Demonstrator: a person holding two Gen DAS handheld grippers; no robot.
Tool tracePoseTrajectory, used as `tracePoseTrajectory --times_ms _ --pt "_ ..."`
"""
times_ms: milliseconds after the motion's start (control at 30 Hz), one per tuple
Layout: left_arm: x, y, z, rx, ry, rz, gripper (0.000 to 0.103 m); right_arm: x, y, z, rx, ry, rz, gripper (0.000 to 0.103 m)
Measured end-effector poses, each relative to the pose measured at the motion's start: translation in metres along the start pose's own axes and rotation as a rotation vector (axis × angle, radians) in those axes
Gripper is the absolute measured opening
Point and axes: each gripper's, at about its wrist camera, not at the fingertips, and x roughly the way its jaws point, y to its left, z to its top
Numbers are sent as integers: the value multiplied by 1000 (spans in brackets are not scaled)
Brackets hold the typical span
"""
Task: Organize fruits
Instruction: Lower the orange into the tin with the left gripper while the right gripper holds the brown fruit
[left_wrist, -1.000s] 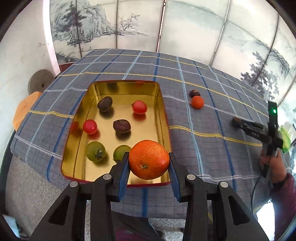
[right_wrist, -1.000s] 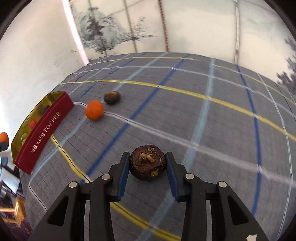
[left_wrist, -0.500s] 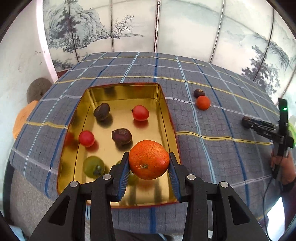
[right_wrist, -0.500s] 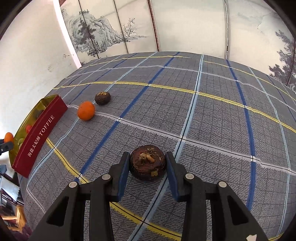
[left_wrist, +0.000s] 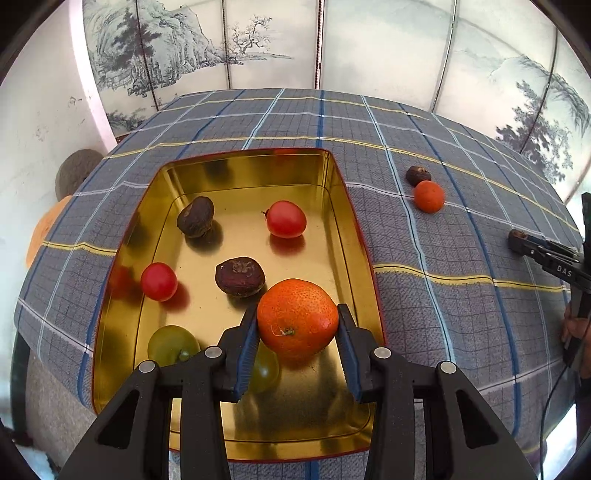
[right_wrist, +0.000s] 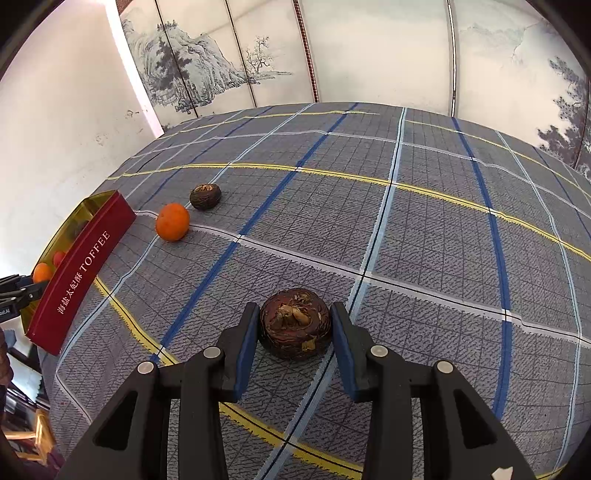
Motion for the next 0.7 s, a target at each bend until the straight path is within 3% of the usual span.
tracePoseTrajectory --times_ms 300,367,467,700 --pt "-1 -7 -1 33 -1 31 44 0 0 0 1 0 1 37" --pt "-4 -9 0 37 -8 35 55 0 0 0 1 0 1 37" --pt "-12 -10 0 34 -36 38 65 0 0 0 0 0 0 37" --pt "-24 -11 -4 21 -69 54 65 0 0 0 0 0 1 37"
